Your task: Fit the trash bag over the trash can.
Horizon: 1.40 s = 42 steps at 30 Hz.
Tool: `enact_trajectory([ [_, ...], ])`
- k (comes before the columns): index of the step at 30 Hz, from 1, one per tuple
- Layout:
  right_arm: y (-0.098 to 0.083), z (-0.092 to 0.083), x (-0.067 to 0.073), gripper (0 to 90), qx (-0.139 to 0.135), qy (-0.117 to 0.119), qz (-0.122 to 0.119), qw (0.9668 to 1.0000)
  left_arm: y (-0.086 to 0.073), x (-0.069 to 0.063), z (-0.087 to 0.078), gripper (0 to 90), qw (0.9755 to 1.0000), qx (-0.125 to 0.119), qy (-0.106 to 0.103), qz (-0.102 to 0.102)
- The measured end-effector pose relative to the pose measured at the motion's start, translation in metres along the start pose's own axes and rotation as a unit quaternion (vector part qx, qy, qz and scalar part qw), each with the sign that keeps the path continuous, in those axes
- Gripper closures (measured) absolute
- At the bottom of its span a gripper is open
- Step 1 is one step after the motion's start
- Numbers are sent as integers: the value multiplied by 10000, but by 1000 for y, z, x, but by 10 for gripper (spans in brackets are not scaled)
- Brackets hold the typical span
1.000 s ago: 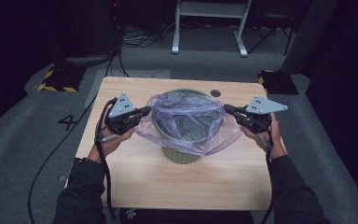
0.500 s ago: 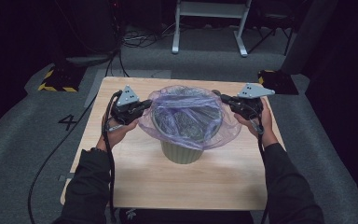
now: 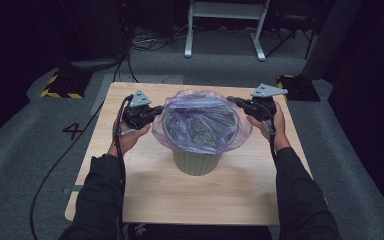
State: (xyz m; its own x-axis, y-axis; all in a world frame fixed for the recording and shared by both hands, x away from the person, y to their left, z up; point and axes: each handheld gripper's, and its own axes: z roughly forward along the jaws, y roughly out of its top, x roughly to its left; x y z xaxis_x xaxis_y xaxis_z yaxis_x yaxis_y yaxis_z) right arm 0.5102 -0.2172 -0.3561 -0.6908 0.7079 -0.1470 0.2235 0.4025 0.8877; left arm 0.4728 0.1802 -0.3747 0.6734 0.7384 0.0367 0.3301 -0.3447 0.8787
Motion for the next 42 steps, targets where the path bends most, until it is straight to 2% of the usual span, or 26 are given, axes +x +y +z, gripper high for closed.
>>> enact_trajectory([
  [2,-2,4,-1,900,16,59,108,9999,-3,2,4,898,10000,40,-39,-56],
  [10,-14,6,1,900,95,135,168,9997,-15,2,15,898,9996,188,-125,-161],
  [15,-23,1,2,900,61,253,205,9995,-20,3,11,896,9996,97,-123,-234],
  [16,-24,-1,2,868,43,228,214,9995,-20,3,7,887,9997,55,-66,-238],
  [18,-24,-7,3,822,-19,103,206,9997,-21,5,-1,790,9996,-43,42,-266],
  [19,-24,-11,2,790,-59,101,198,9997,-21,6,-6,731,9995,-114,57,-274],
  [21,-23,-18,1,757,-61,2,157,9999,-22,7,-19,585,9991,-173,233,-295],
  [23,-24,-26,0,707,-26,29,132,9999,-24,10,-29,539,9988,-283,135,-363],
  [25,-24,-33,0,679,-14,-36,119,9999,-26,11,-41,452,9986,-327,156,-382],
  [28,-26,-46,-3,612,-90,-37,198,9998,-29,11,-59,372,9980,-489,94,-379],
  [31,-26,-57,-5,569,-191,-6,236,9995,-31,8,-73,301,9975,-570,133,-391],
  [34,-26,-65,-4,525,-218,-30,238,9995,-33,6,-84,268,9975,-602,183,-308],
  [36,-25,-70,-4,491,-264,-36,251,9993,-34,8,-91,232,9967,-675,209,-390],
  [38,-25,-75,-3,462,-334,59,320,9989,-34,10,-96,222,9962,-727,204,-428],
  [42,-25,-85,1,428,-492,78,330,9982,-36,15,-109,210,9932,-972,229,-595],
])
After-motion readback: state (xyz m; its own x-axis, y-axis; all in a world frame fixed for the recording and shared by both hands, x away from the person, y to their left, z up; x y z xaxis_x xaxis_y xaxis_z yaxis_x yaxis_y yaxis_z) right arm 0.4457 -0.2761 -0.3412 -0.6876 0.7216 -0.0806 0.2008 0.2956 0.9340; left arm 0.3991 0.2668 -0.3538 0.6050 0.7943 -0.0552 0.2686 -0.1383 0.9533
